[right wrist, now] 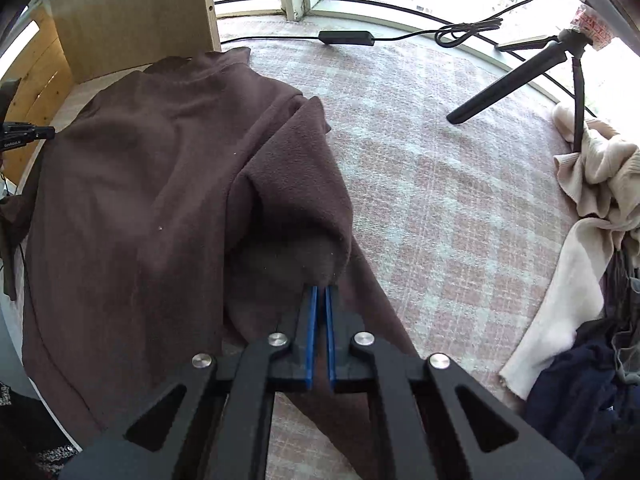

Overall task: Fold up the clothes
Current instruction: 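Lower the brown top onto the blanket with both grippers and open them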

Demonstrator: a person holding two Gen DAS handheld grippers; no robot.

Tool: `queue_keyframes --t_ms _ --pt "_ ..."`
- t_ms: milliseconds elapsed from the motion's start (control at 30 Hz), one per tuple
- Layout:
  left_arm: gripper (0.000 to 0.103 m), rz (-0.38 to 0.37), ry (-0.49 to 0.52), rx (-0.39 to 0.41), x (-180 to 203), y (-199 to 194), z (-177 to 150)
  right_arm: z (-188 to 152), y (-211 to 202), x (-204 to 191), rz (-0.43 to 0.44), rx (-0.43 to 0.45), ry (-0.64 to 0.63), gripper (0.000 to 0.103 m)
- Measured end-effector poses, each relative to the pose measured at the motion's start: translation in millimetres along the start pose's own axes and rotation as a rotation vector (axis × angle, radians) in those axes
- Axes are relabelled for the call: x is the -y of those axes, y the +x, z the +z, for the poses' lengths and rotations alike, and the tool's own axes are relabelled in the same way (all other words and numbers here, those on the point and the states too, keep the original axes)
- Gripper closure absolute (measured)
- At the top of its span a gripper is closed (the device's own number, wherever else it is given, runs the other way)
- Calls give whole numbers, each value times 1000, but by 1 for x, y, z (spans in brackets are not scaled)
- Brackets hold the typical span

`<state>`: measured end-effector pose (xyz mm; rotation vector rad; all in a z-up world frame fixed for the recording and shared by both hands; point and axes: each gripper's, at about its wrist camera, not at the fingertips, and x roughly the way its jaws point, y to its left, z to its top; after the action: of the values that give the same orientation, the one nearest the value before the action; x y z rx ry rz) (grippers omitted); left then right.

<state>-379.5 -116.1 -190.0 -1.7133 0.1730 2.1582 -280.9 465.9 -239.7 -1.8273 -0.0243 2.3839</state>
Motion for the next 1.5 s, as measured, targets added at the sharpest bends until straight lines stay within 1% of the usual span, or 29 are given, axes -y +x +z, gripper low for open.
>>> queue_keyframes --t_ms 33,67,100,167,200,267,300,333,400,433,467,500,533,600,700,767,800,833,867,933,1000,1133,1167,1233,1300,1333,1400,1433,1500 --pt "97 -6 -12 16 0 -3 2 0 -2 4 -1 -26 1 93" --pt "97 -21 -17 43 0 -8 6 0 -4 7 5 -50 3 83" --pt "95 -35 -23 67 1 -12 11 4 -9 11 8 -24 16 77" --pt "80 -49 -35 98 -1 -15 29 15 -19 17 16 49 41 58" --pt "66 -57 -39 106 -2 -14 38 23 -20 17 43 81 50 55" --pt "65 -78 -22 66 3 6 56 43 -17 18 111 126 68 45" --pt "66 -76 -8 42 7 18 63 53 -7 16 132 124 80 45" --pt "73 -57 8 22 12 29 66 61 3 14 150 120 92 45" --pt "99 -32 22 -4 17 44 68 73 24 9 171 104 110 45" --pt "100 -25 22 -10 19 49 68 75 31 8 200 99 121 45" --pt "100 -25 27 4 21 45 67 76 37 7 230 95 132 51" --pt "100 -27 32 21 23 41 65 75 40 6 272 90 133 64" --pt "100 -34 39 49 24 29 62 74 43 4 314 86 132 98" --pt "100 -29 36 125 22 -6 56 70 31 -5 258 103 73 98" --pt "100 9 58 207 23 -41 50 60 -17 -10 172 229 -1 98" --pt "100 63 101 231 26 -47 49 58 -33 -14 26 293 -35 98" --pt "100 86 113 232 27 -45 50 59 -34 -17 -63 316 -59 98" --pt "100 88 89 184 21 -25 55 60 -34 -21 -153 339 -83 98" --pt "100 95 69 135 16 -5 60 66 -15 -23 -178 276 -82 97" --pt "96 145 55 51 6 29 66 77 26 -17 -145 123 -49 94" --pt "93 147 14 28 -5 37 65 72 25 -8 -102 124 -11 93" --pt "87 159 -9 97 -22 -12 43 56 19 6 -41 130 40 75" --pt "87 119 -21 99 -26 -23 35 51 17 9 -33 129 47 71" --pt "77 22 -29 94 -25 -40 13 40 12 15 -17 125 60 70" --pt "63 -19 -4 53 -6 -35 -7 34 15 14 -2 108 68 68" --pt "61 -26 9 30 3 -28 -16 32 17 12 -5 100 66 67" --pt "61 -35 31 -22 16 -8 -32 30 22 9 -13 85 62 67" --pt "65 -36 42 -47 22 2 -40 30 25 8 -17 78 58 67" --pt "97 16 70 -75 30 22 -43 32 28 6 -51 84 43 67"
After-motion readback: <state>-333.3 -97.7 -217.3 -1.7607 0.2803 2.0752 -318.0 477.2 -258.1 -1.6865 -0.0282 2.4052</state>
